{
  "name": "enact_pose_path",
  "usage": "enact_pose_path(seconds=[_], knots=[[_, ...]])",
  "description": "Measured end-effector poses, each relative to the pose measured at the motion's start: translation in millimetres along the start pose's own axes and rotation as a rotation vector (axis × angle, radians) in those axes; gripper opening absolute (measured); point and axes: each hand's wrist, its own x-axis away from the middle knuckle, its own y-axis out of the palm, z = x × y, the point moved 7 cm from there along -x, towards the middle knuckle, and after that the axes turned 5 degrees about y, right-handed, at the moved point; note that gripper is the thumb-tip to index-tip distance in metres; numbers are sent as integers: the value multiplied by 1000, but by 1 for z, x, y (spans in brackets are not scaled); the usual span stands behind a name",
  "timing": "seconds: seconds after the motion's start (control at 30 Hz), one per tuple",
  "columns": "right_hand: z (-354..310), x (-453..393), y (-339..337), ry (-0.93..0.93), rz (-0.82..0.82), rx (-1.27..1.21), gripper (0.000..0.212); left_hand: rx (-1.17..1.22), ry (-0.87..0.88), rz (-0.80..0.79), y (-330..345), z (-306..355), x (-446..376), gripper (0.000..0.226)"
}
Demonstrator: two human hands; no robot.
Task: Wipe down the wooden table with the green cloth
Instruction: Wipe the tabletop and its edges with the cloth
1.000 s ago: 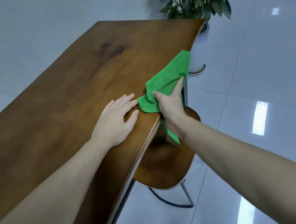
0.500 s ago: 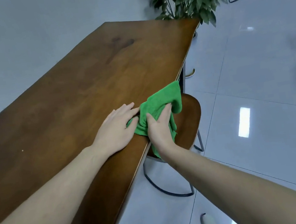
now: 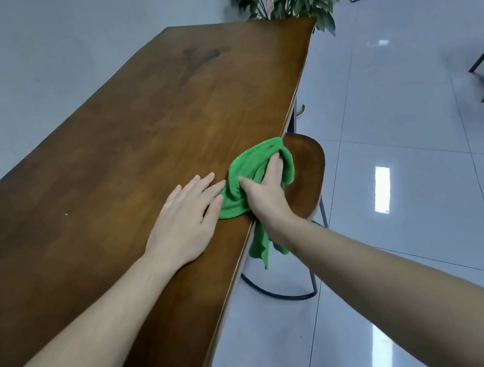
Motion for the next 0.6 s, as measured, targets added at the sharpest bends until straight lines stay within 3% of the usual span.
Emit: enact_pose_path(seconds=[0.33,0.5,0.6], knots=[[-17,-130,-36,105,23,-70,122,-31,-27,-7,-2,-1,-1,57],[-28,-165,-50,171,1,-130,115,-23,-33,3,-4,1,-2,55],[-28,-165,-51,147,12,-127,92,-24,-40,1,-4,2,-2,53]])
